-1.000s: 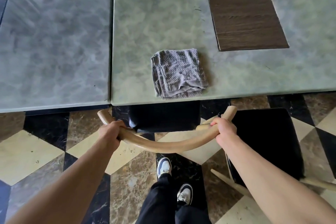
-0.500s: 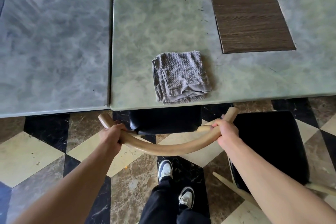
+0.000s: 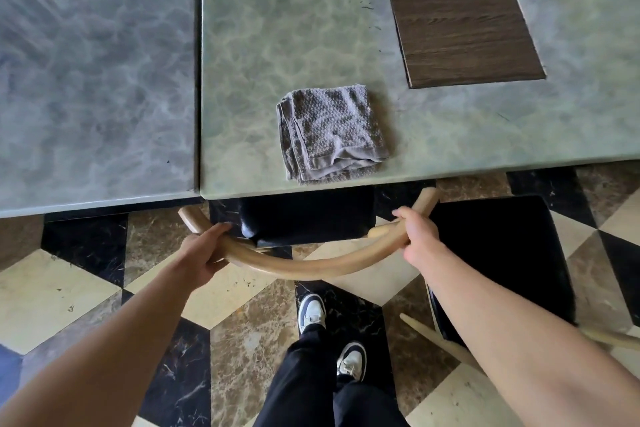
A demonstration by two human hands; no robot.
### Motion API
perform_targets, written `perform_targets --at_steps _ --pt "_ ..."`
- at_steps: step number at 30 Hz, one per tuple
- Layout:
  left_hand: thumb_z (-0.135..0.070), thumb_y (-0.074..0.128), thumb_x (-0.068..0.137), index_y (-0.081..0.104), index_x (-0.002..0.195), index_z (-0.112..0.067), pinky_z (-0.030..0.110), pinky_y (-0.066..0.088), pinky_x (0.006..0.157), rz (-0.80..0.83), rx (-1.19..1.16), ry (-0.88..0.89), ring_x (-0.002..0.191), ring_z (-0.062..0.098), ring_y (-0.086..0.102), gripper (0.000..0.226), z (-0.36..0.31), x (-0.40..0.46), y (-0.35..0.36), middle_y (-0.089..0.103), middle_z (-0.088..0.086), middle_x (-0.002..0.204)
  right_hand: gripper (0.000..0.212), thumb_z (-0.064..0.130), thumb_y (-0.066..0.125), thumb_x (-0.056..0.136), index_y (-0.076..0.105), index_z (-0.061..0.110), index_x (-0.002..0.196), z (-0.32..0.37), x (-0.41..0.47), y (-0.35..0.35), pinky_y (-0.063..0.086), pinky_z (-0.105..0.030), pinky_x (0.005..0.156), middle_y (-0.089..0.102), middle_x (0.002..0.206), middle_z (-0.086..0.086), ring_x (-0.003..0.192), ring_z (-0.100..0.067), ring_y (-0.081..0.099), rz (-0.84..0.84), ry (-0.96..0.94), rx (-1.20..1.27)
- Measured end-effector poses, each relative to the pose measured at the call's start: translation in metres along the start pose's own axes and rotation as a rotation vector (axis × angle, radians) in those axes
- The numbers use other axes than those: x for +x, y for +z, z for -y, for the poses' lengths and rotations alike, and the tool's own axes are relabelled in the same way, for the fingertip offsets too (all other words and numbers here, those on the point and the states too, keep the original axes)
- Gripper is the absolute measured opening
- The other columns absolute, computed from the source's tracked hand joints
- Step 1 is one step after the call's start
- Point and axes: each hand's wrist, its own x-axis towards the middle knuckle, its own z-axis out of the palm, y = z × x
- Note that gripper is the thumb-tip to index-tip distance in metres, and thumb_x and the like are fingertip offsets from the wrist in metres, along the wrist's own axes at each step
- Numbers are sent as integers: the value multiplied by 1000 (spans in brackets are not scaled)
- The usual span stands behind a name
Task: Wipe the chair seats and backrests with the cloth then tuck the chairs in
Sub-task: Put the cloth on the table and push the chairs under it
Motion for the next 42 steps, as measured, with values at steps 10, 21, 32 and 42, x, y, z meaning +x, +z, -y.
perform_targets --at_steps 10,21,32,42 --pt "-37 69 92 58 124 -10 52 53 95 52 157 106 112 29 63 43 23 -43 -3 66 11 120 61 40 81 80 54 20 130 -16 -15 -37 54 -54 97 55 129 -10 120 -34 51 121 1 -97" --pt "-46 52 98 61 107 -9 53 49 101 401 283 12 112 35 63 39 82 -176 90 67 18 119 78 46 67 88 21 54 152 -41 -82 -119 34 -63 112 29 164 6 146 -28 34 304 -262 -210" --pt "-37 59 96 58 122 -7 50 57 88 689 618 107 100 36 70 40 129 -271 240 72 18 111 73 37 66 91 30 41 154 -52 -113 -271 47 -49 102 36 159 -3 140 -32 39 74 -270 156" --pt "-30 58 95 63 116 -10 48 57 86 885 808 105 100 34 70 28 183 -352 375 73 15 109 45 37 68 90 56 18 130 -38 -91 -442 55 -37 76 54 125 -8 111 -23 55 -252 -194 454"
